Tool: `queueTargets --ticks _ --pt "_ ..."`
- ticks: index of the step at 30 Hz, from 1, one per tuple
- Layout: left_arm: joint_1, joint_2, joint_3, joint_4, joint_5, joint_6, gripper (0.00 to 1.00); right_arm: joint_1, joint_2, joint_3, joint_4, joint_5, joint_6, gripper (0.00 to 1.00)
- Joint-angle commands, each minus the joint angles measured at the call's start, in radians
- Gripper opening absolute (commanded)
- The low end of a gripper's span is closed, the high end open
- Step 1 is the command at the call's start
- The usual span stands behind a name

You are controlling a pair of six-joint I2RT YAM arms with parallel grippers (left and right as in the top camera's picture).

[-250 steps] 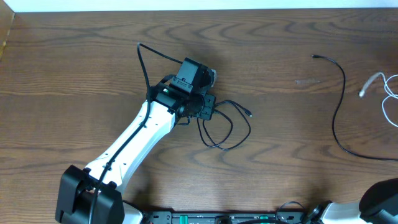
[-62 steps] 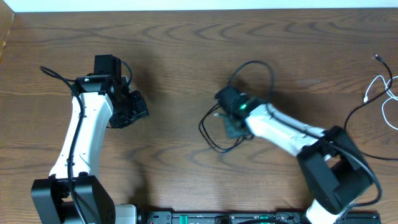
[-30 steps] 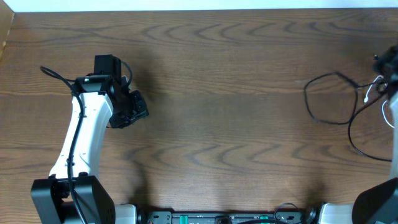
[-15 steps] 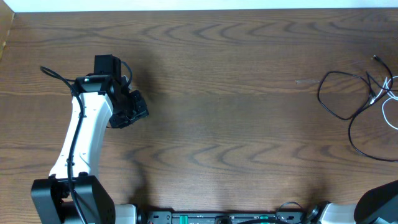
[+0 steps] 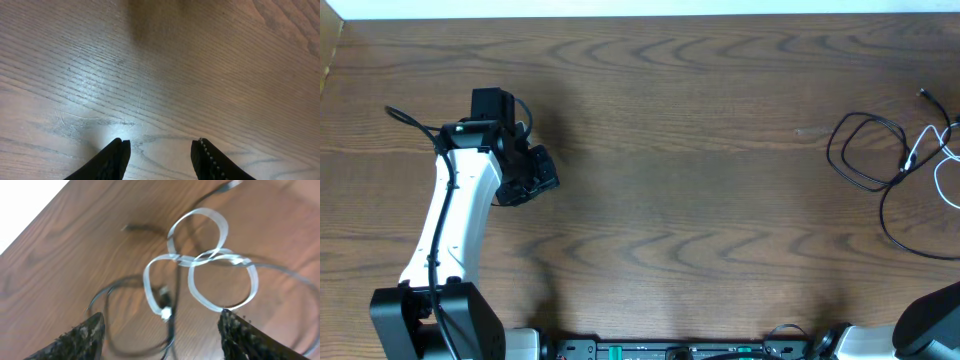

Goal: Untangle cables

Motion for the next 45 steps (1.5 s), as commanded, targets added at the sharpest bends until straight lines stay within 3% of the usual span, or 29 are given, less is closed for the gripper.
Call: queueTargets --ticks 1,7,13,28,37,45 --pt "0.003 -0.018 -0.002 0.0 0.012 0.009 0.45 0.04 0.005 0.018 -0.064 -0.19 -0.101 0.71" --pt "0.003 -0.018 -0.002 0.0 0.012 0.009 0.46 0.157 0.015 0.008 -0.176 -0.19 -0.252 0.73" --pt "0.003 -0.018 -0.002 0.0 0.013 0.009 0.46 0.266 0.039 -0.049 -0.167 -0.182 -0.338 0.8" --pt "0.003 -0.018 -0.002 -0.004 0.013 0.009 0.45 0.358 0.278 -0.11 -0.035 -0.035 -0.376 0.89" --pt "0.003 -0.018 -0.002 -0.004 0.013 0.009 0.46 0.358 0.411 -0.11 0.044 -0.036 -0.376 0.89" --pt "0.003 -0.018 -0.002 -0.005 0.013 0.009 0.46 0.356 0.457 -0.11 0.044 -0.021 -0.375 0.84"
